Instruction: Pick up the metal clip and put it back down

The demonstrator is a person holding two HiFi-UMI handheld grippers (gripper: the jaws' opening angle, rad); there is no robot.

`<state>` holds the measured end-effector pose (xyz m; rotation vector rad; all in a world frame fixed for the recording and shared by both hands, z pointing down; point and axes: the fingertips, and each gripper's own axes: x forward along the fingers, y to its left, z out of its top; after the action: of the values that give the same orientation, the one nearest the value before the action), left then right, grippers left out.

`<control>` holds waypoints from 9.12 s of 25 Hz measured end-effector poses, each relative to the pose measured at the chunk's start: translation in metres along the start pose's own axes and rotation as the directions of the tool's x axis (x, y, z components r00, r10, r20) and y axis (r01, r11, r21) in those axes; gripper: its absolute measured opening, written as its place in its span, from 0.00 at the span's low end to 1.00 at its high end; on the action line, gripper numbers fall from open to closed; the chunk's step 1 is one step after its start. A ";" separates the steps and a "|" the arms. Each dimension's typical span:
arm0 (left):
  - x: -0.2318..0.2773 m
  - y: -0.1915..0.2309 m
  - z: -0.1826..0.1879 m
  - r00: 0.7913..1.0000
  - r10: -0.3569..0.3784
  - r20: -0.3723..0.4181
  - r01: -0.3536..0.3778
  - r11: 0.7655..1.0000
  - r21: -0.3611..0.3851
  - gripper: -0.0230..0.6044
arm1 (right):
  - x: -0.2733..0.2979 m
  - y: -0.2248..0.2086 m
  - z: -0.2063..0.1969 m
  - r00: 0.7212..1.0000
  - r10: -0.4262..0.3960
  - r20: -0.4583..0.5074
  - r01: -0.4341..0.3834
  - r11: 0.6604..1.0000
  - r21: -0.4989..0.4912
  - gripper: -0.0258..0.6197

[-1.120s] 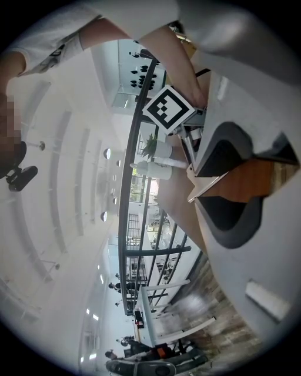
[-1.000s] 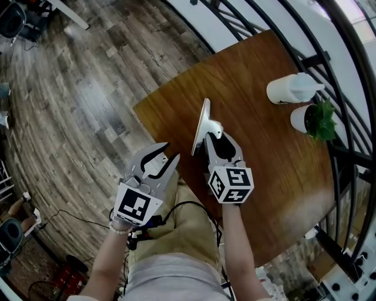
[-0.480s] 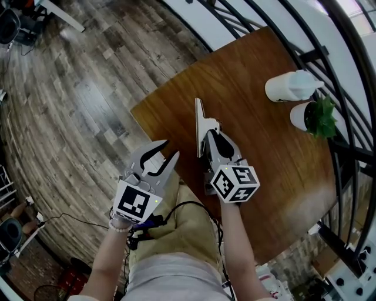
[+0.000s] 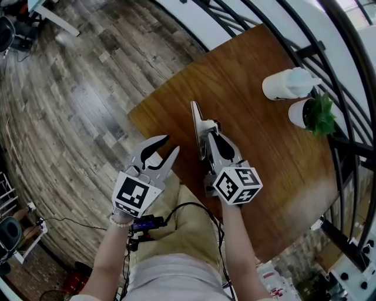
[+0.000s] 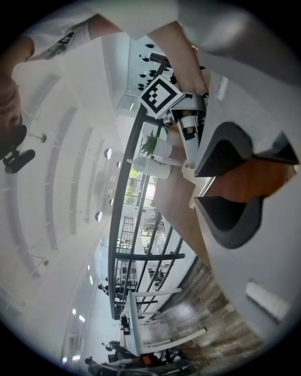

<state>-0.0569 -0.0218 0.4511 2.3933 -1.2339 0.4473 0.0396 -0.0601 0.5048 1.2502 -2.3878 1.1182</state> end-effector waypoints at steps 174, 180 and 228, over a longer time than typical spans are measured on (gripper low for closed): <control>0.006 -0.024 0.123 0.937 -0.227 0.265 0.276 0.947 -0.163 0.23 | -0.077 0.103 0.058 0.975 0.223 0.013 -0.203 0.906 -0.371 0.10; 0.028 -0.016 0.100 0.945 -0.233 0.230 0.281 0.938 -0.205 0.23 | -0.062 0.086 0.045 0.981 0.192 -0.025 -0.190 0.929 -0.317 0.10; 0.083 0.046 0.030 0.985 -0.141 0.099 0.167 0.924 -0.345 0.23 | 0.026 0.019 0.011 0.984 0.113 -0.134 -0.111 0.994 0.027 0.15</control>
<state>-0.0456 -0.1185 0.4727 2.1885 -1.0415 0.0801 0.0110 -0.0776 0.5002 1.0211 -2.3756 1.2195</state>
